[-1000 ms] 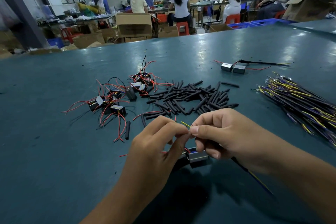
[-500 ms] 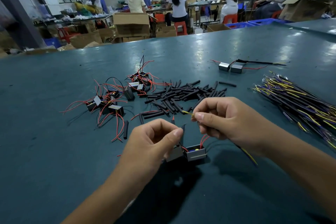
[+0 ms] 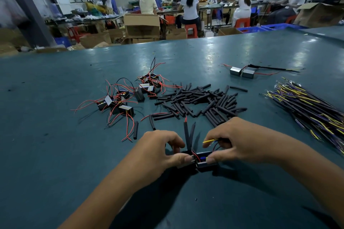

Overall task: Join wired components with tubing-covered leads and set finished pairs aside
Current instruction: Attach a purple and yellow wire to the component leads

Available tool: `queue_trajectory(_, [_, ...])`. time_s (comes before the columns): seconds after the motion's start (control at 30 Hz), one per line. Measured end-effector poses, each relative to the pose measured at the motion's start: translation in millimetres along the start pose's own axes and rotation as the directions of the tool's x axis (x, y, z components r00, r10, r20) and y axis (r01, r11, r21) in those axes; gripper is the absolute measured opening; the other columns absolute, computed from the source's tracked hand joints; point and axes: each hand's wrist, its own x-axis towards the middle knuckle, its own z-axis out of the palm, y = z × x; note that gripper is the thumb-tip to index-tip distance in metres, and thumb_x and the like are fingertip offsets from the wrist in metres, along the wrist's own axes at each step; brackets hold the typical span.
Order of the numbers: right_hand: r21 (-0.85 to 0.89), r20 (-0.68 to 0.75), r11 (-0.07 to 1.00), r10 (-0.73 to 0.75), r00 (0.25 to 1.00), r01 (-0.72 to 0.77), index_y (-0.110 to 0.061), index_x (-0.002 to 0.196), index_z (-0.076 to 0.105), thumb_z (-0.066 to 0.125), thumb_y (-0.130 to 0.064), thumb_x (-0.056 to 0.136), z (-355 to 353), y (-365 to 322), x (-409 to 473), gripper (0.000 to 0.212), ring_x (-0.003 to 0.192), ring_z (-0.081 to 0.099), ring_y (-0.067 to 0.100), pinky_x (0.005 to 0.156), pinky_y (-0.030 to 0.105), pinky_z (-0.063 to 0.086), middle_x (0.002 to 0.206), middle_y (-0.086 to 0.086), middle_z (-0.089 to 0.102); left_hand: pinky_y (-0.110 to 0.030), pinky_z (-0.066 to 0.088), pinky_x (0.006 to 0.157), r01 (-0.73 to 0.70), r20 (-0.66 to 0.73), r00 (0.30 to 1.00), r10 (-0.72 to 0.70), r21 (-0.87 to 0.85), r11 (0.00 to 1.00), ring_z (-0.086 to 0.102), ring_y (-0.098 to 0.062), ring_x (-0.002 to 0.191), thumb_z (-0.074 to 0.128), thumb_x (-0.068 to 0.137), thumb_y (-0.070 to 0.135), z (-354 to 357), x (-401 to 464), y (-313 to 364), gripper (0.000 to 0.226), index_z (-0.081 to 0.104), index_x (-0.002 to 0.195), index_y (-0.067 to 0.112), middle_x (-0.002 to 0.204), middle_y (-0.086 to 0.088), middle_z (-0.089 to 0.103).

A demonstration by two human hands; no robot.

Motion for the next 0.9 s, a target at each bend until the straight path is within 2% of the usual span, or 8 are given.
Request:
queue_trajectory(0.13, [-0.089,0.048,0.996,-0.024,0.999,0.028,-0.033,0.099,0.063,0.064,-0.069,0.080,1.4,-3.2,-0.7,0.041,0.070,0.050,0.011,0.061,0.034,0.043,0.071,-0.006,0.052,-0.012,0.032,0.062,-0.036,0.022,0.999,0.034,0.100,0.994,0.046,0.014,0.080,0.075,0.076,0.058,1.9,0.5,-4.1,0.035,0.067,0.103,0.036,0.090,0.022,0.057])
queue_trajectory(0.23, [-0.135,0.002,0.991,-0.019,1.000,0.019,-0.033,0.097,0.062,0.062,-0.066,0.082,3.2,-4.8,-0.2,0.036,0.068,0.047,0.004,0.058,0.026,0.037,0.066,-0.011,0.046,-0.013,0.033,0.062,-0.062,0.034,0.998,0.059,0.084,0.995,0.045,0.013,0.079,0.078,0.077,0.052,1.9,1.9,-6.0,0.028,0.064,0.097,0.037,0.088,0.021,0.055])
queue_trajectory(0.43, [-0.141,-0.007,0.990,-0.002,1.000,0.001,-0.029,0.095,0.061,0.065,-0.062,0.084,4.2,-4.4,1.7,0.035,0.063,0.044,0.005,0.059,0.026,0.035,0.064,-0.010,0.044,-0.016,0.039,0.061,-0.125,0.017,0.992,0.125,0.020,0.992,0.049,-0.007,0.074,0.082,0.077,0.039,1.0,3.4,-4.6,0.032,0.051,0.087,0.038,0.087,0.018,0.052])
queue_trajectory(0.5, [-0.144,-0.010,0.990,0.003,1.000,-0.004,-0.028,0.096,0.062,0.065,-0.062,0.084,4.8,-4.0,1.9,0.037,0.063,0.044,0.004,0.058,0.024,0.034,0.065,-0.010,0.045,-0.015,0.038,0.062,-0.144,0.008,0.989,0.144,0.000,0.990,0.048,-0.008,0.074,0.083,0.078,0.034,1.3,3.3,-3.0,0.036,0.048,0.086,0.039,0.087,0.018,0.050])
queue_trajectory(0.6, [-0.130,-0.008,0.991,0.013,1.000,-0.014,-0.029,0.096,0.062,0.065,-0.063,0.084,4.3,-4.5,1.7,0.036,0.064,0.045,0.004,0.059,0.022,0.034,0.066,-0.011,0.047,-0.014,0.037,0.061,-0.145,0.011,0.989,0.145,-0.024,0.989,0.045,-0.008,0.072,0.082,0.079,0.031,1.1,3.1,-3.3,0.035,0.049,0.086,0.035,0.087,0.019,0.049])
queue_trajectory(0.73, [-0.120,-0.009,0.992,0.026,1.000,-0.027,-0.028,0.092,0.061,0.065,-0.062,0.084,4.6,-4.3,2.1,0.035,0.064,0.046,0.009,0.060,0.028,0.037,0.065,-0.009,0.047,-0.021,0.040,0.062,-0.147,0.011,0.989,0.148,-0.032,0.989,0.046,-0.011,0.071,0.082,0.079,0.033,1.6,3.8,-5.7,0.032,0.051,0.088,0.033,0.086,0.014,0.050])
queue_trajectory(0.9, [-0.174,-0.076,0.980,0.087,0.993,-0.099,-0.029,0.087,0.058,0.063,-0.061,0.086,7.1,-4.0,2.5,0.032,0.059,0.043,0.000,0.051,0.023,0.027,0.058,-0.009,0.042,-0.026,0.047,0.070,-0.157,0.030,0.987,0.159,-0.062,0.986,0.053,-0.012,0.080,0.080,0.082,0.030,2.4,5.1,-8.1,0.022,0.062,0.092,0.034,0.090,0.013,0.055])
